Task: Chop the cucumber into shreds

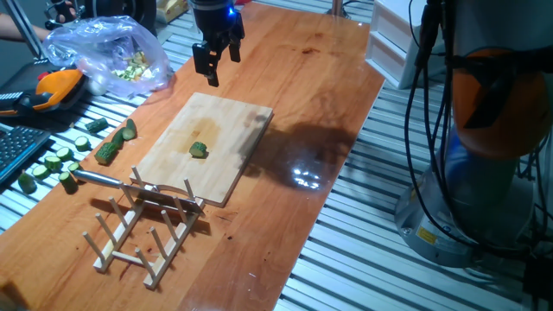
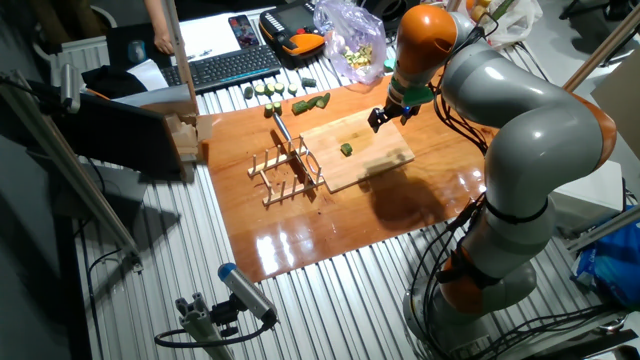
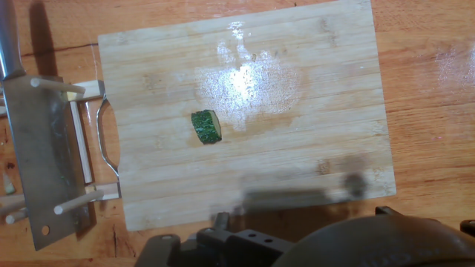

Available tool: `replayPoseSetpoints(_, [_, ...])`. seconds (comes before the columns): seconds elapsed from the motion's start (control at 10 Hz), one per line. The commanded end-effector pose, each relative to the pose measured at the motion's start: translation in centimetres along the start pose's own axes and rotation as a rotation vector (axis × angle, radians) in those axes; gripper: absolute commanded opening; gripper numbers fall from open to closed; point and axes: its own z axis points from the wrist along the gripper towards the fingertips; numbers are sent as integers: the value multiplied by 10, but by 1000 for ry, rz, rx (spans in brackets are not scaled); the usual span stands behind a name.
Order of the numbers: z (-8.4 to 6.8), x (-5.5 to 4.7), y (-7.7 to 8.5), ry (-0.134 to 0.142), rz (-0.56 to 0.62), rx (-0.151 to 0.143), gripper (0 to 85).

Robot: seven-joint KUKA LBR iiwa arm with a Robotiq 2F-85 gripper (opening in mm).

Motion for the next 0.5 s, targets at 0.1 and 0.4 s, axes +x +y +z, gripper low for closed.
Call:
replayPoseSetpoints(0.1, [0,0,0,199,-183,-3,0])
replayPoseSetpoints(0.4, [0,0,0,199,-186,-3,0])
